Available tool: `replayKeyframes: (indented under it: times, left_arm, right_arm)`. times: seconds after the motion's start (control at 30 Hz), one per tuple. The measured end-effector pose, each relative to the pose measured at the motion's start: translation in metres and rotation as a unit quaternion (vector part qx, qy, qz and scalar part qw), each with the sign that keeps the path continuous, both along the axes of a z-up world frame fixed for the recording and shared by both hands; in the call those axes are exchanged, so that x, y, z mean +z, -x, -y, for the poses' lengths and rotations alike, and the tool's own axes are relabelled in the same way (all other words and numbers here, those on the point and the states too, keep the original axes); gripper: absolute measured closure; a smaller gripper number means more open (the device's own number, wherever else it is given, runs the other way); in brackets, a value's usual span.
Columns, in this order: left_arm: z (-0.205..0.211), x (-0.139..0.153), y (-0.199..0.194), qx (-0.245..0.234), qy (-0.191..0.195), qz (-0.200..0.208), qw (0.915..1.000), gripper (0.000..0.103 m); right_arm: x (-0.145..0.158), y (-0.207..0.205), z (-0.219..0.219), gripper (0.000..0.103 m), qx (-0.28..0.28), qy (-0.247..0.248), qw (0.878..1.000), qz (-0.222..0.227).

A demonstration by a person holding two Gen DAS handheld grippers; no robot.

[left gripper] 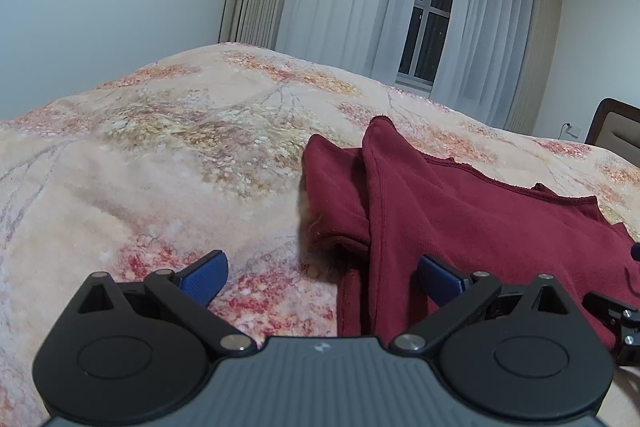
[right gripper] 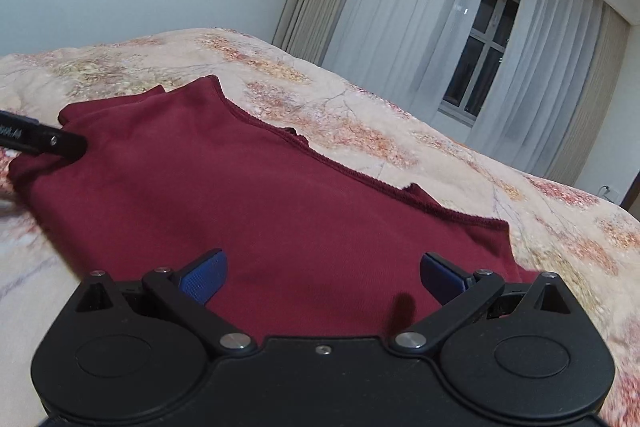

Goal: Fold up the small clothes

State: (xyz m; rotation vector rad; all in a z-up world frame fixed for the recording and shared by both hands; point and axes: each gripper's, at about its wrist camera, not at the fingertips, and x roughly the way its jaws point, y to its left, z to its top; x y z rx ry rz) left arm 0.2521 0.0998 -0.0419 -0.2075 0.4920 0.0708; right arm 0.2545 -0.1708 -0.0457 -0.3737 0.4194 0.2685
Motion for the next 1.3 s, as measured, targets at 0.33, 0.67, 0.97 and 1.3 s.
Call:
replayKeyframes:
  times: [0.33,0.67,0.97,1.3]
  left_arm:
    - [0.002,-0.001,0.0,0.001,-0.007,0.0,1.0,0.0]
    - [0.002,0.002,-0.004,0.0,-0.005,-0.015,0.9999,0.0]
    - [0.0,0.019,-0.016,-0.054,0.081,-0.066,0.9931,0.0]
    - [-0.007,0.017,-0.036,-0.023,0.114,-0.081,0.9899,0.009]
  right_arm:
    - [-0.014,0.012,0.018,0.001,-0.036,-0.064,0.997,-0.005]
    - [-0.02,0.029,0.026,0.001,-0.051,-0.09,0.995,0.006]
    - [-0.024,0.027,0.032,0.001,-0.047,-0.107,0.993,0.002]
    - [-0.024,0.031,0.029,0.001,-0.049,-0.099,0.994,0.013]
